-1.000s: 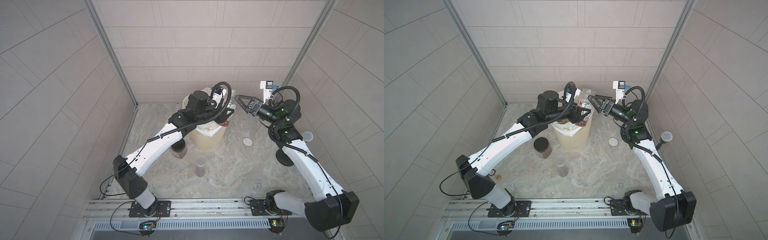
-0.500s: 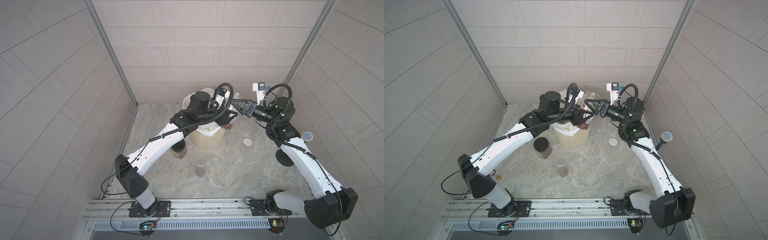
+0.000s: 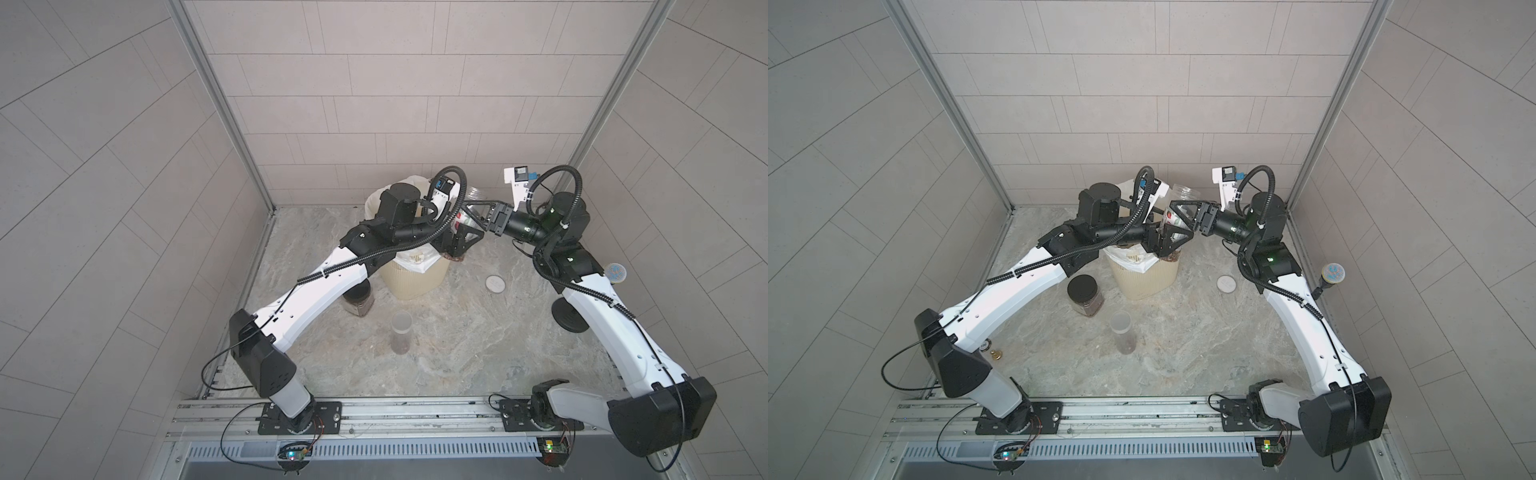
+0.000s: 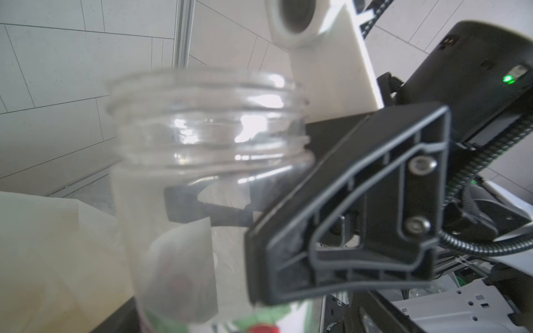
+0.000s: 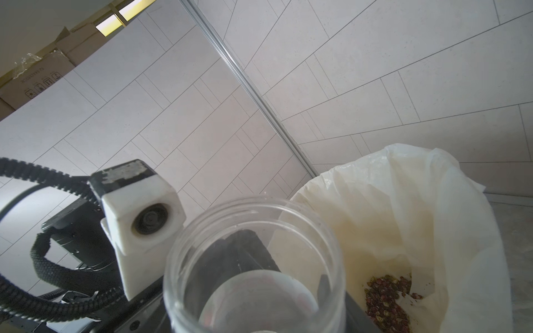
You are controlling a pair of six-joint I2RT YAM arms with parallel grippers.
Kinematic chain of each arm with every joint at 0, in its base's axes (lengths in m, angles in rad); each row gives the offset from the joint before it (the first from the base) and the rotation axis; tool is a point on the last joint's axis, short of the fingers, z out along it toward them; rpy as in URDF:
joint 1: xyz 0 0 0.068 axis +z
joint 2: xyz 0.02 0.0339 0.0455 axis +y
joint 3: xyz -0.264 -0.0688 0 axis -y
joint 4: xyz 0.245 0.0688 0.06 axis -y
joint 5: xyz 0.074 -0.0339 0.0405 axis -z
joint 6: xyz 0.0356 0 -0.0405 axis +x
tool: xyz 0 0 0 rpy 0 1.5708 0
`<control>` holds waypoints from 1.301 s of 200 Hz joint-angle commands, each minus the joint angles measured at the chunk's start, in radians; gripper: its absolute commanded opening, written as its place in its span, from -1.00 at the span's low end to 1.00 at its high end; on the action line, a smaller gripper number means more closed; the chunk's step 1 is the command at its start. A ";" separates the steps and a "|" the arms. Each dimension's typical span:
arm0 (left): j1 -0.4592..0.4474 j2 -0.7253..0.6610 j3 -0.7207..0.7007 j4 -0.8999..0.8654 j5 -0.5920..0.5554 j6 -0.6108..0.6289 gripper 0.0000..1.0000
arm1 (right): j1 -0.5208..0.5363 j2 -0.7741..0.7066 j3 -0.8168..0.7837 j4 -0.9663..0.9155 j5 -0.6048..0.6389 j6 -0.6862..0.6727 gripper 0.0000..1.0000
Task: Empty the moldy dried flower tea in the jars
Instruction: Pour the moldy dried flower tea into the trash bin.
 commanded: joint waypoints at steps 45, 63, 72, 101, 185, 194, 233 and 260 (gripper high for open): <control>0.124 -0.099 -0.034 0.158 0.065 -0.141 0.89 | -0.063 -0.030 0.124 -0.261 -0.011 -0.212 -0.18; 0.163 -0.090 -0.013 0.154 0.063 -0.175 0.79 | -0.078 -0.022 0.214 -0.491 0.002 -0.400 -0.20; 0.180 -0.082 -0.003 0.147 0.062 -0.184 0.76 | -0.076 -0.016 0.273 -0.646 0.053 -0.512 -0.20; 0.208 -0.049 0.037 0.143 0.112 -0.210 0.72 | -0.036 -0.021 0.391 -0.982 0.319 -0.884 -0.20; 0.200 0.055 0.084 0.140 0.318 -0.258 0.58 | 0.102 -0.070 0.368 -0.993 0.710 -1.224 -0.22; 0.193 0.064 0.087 0.147 0.330 -0.265 0.56 | 0.115 -0.077 0.357 -0.969 0.708 -1.242 -0.22; 0.162 0.105 0.124 0.139 0.373 -0.265 0.51 | 0.163 -0.086 0.333 -0.910 0.670 -1.292 -0.22; 0.143 0.118 0.125 0.131 0.384 -0.255 0.46 | 0.191 -0.079 0.331 -0.902 0.670 -1.319 -0.23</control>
